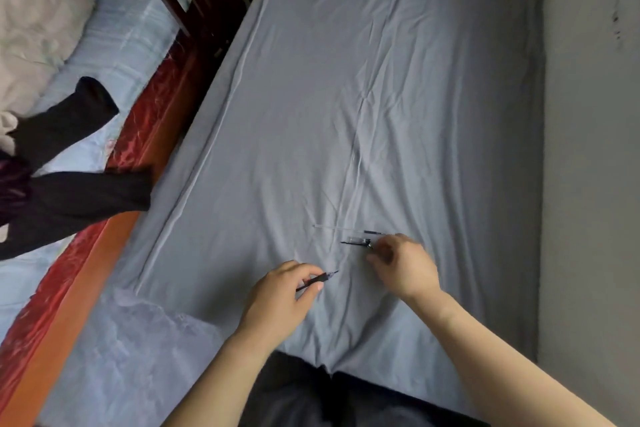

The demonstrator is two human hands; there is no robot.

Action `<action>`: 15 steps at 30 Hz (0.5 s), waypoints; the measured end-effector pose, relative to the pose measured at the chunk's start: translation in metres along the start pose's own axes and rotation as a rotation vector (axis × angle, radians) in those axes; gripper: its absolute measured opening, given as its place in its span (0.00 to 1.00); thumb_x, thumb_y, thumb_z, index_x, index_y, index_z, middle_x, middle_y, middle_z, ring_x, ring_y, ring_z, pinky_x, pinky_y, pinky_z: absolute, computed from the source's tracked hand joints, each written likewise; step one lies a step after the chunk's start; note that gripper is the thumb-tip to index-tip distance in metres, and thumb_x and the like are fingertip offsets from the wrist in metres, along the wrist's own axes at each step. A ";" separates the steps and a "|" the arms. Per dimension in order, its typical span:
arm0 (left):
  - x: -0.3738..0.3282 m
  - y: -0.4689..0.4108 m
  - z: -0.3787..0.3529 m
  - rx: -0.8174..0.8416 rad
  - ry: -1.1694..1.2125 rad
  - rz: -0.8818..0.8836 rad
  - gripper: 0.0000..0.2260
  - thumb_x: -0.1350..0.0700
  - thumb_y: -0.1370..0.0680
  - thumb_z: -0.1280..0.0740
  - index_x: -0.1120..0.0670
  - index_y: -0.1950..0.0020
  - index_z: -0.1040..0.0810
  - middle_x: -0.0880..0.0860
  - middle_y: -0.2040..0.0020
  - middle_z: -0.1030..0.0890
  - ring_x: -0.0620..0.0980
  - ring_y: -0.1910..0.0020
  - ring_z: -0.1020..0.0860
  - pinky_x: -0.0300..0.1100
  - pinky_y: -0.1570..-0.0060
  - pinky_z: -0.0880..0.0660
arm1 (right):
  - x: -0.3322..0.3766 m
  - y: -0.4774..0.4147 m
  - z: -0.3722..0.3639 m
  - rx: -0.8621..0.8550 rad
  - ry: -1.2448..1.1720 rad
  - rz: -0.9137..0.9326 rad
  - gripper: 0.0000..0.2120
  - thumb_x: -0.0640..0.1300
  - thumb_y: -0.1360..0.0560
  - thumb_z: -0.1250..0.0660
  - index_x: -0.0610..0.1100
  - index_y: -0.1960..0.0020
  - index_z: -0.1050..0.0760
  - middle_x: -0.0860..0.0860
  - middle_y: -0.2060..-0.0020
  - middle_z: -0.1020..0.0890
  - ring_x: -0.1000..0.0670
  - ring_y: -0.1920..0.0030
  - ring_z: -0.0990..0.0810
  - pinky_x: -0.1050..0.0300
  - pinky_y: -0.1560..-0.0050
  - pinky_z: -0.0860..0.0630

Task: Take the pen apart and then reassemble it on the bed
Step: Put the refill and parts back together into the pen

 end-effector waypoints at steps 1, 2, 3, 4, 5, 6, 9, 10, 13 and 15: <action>-0.001 0.003 -0.005 -0.007 0.012 0.017 0.06 0.50 0.26 0.33 0.42 0.51 0.22 0.41 0.58 0.23 0.41 0.58 0.23 0.46 0.54 0.22 | 0.000 -0.001 -0.004 -0.007 -0.009 0.006 0.09 0.49 0.30 0.32 0.49 0.51 0.23 0.50 0.52 0.21 0.46 0.54 0.21 0.57 0.62 0.29; -0.002 0.005 -0.009 -0.016 0.019 0.033 0.06 0.50 0.26 0.33 0.42 0.51 0.22 0.40 0.59 0.24 0.40 0.58 0.23 0.45 0.54 0.22 | 0.000 -0.001 -0.008 -0.015 -0.010 0.012 0.09 0.50 0.29 0.33 0.48 0.51 0.23 0.51 0.52 0.22 0.46 0.54 0.21 0.58 0.62 0.31; -0.002 0.007 -0.011 -0.028 0.023 0.045 0.06 0.50 0.27 0.33 0.42 0.50 0.22 0.40 0.59 0.24 0.40 0.58 0.23 0.43 0.54 0.23 | 0.000 -0.001 -0.011 -0.023 -0.004 0.018 0.09 0.50 0.29 0.33 0.48 0.51 0.23 0.51 0.51 0.22 0.46 0.55 0.21 0.58 0.63 0.32; -0.002 0.009 -0.012 -0.041 0.023 0.054 0.06 0.51 0.27 0.33 0.43 0.50 0.22 0.40 0.59 0.24 0.40 0.59 0.23 0.41 0.54 0.23 | -0.001 -0.001 -0.014 -0.035 0.005 0.027 0.08 0.49 0.28 0.34 0.48 0.51 0.23 0.51 0.50 0.23 0.45 0.55 0.21 0.58 0.63 0.33; -0.001 0.009 -0.012 -0.053 0.020 0.063 0.07 0.51 0.27 0.32 0.43 0.50 0.21 0.40 0.59 0.24 0.40 0.59 0.23 0.39 0.55 0.24 | -0.001 -0.001 -0.015 -0.049 0.014 0.033 0.08 0.49 0.28 0.34 0.48 0.51 0.23 0.50 0.49 0.23 0.45 0.55 0.21 0.58 0.63 0.34; -0.001 0.010 -0.012 -0.065 0.015 0.070 0.07 0.52 0.27 0.32 0.43 0.51 0.21 0.41 0.59 0.23 0.41 0.59 0.23 0.36 0.56 0.25 | -0.002 -0.001 -0.016 -0.061 0.023 0.038 0.08 0.49 0.28 0.34 0.48 0.51 0.23 0.50 0.49 0.23 0.44 0.55 0.21 0.58 0.64 0.34; -0.002 0.010 -0.008 -0.084 -0.002 0.066 0.06 0.53 0.27 0.31 0.45 0.51 0.20 0.43 0.58 0.22 0.41 0.61 0.23 0.34 0.58 0.27 | -0.001 -0.002 -0.018 -0.090 0.024 0.036 0.08 0.50 0.29 0.33 0.47 0.52 0.23 0.50 0.51 0.22 0.45 0.55 0.21 0.58 0.64 0.33; -0.002 0.011 -0.007 -0.083 -0.010 0.063 0.06 0.53 0.27 0.31 0.45 0.51 0.20 0.43 0.58 0.22 0.40 0.61 0.24 0.33 0.58 0.28 | -0.001 -0.002 -0.019 -0.098 0.013 0.036 0.08 0.50 0.29 0.33 0.47 0.53 0.23 0.50 0.51 0.22 0.45 0.56 0.21 0.58 0.64 0.33; 0.000 0.013 -0.004 -0.076 -0.019 0.062 0.06 0.53 0.27 0.32 0.44 0.52 0.20 0.42 0.59 0.22 0.36 0.63 0.25 0.24 0.61 0.32 | 0.000 0.000 -0.020 -0.077 -0.015 0.076 0.07 0.48 0.28 0.33 0.45 0.53 0.22 0.48 0.51 0.22 0.44 0.54 0.22 0.57 0.63 0.32; 0.002 0.016 0.000 -0.089 -0.001 0.068 0.06 0.54 0.27 0.31 0.45 0.52 0.20 0.40 0.61 0.24 0.32 0.61 0.25 0.21 0.60 0.33 | 0.002 0.005 -0.019 -0.011 -0.032 0.139 0.07 0.47 0.28 0.33 0.44 0.53 0.22 0.47 0.52 0.21 0.44 0.53 0.22 0.55 0.62 0.29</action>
Point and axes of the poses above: each hand's wrist, its own y-axis away from the middle knuckle, its own z-axis out of the back of the hand, x = y × z, the point moved 1 cm from there along -y, towards the middle knuckle
